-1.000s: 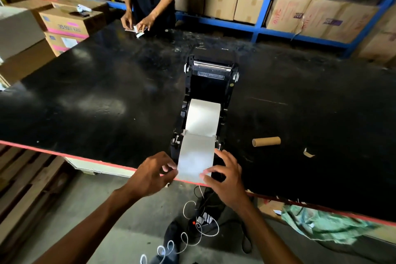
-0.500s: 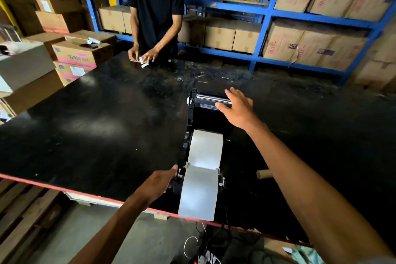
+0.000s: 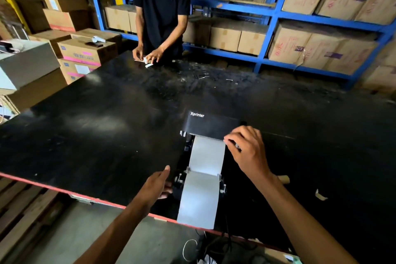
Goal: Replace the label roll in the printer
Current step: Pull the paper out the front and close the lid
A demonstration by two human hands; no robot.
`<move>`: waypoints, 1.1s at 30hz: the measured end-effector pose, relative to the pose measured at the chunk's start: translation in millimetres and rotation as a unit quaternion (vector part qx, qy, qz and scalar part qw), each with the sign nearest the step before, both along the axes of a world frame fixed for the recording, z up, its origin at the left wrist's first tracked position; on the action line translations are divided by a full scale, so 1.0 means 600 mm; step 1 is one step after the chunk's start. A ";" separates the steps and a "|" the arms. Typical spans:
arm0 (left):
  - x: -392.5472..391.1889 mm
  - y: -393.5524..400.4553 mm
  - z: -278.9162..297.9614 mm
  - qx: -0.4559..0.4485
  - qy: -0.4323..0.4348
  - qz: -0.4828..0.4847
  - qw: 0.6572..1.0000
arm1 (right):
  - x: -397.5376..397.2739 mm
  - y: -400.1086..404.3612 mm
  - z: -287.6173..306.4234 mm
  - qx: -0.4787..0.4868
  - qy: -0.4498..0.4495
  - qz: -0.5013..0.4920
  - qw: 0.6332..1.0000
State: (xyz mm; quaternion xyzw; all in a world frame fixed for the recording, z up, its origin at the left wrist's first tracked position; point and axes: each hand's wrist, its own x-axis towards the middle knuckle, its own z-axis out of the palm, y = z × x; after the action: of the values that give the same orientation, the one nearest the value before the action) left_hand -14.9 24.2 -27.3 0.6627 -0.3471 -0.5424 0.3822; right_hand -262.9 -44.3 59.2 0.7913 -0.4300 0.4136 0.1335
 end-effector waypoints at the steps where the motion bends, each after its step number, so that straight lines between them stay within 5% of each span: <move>1: -0.002 0.000 0.000 0.009 0.006 0.016 1.000 | -0.002 0.011 -0.010 0.013 0.002 0.001 1.000; 13: -0.024 -0.003 0.021 0.041 0.001 0.037 0.998 | -0.005 0.105 -0.112 0.213 0.063 -0.076 0.972; 18: -0.031 -0.003 0.018 0.026 -0.007 0.046 0.999 | -0.006 0.117 -0.114 0.250 -0.088 -0.049 0.963; 21: -0.030 0.000 0.015 0.022 -0.009 0.041 0.999 | -0.014 0.113 -0.131 0.335 -0.217 -0.086 0.913; 26: -0.030 0.005 0.007 0.014 -0.016 0.035 0.999 | -0.003 0.111 -0.164 0.487 -0.439 -0.072 0.751; 33: -0.025 0.010 -0.010 0.031 -0.024 -0.001 0.999 | 0.014 0.120 -0.191 0.484 -0.499 -0.002 0.719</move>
State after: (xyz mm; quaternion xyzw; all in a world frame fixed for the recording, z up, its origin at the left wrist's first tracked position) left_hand -29.9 30.4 -33.4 0.6865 -0.3400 -0.5373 0.3527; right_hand -254.4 27.8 -55.7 0.4262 -0.5771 0.4839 -0.5012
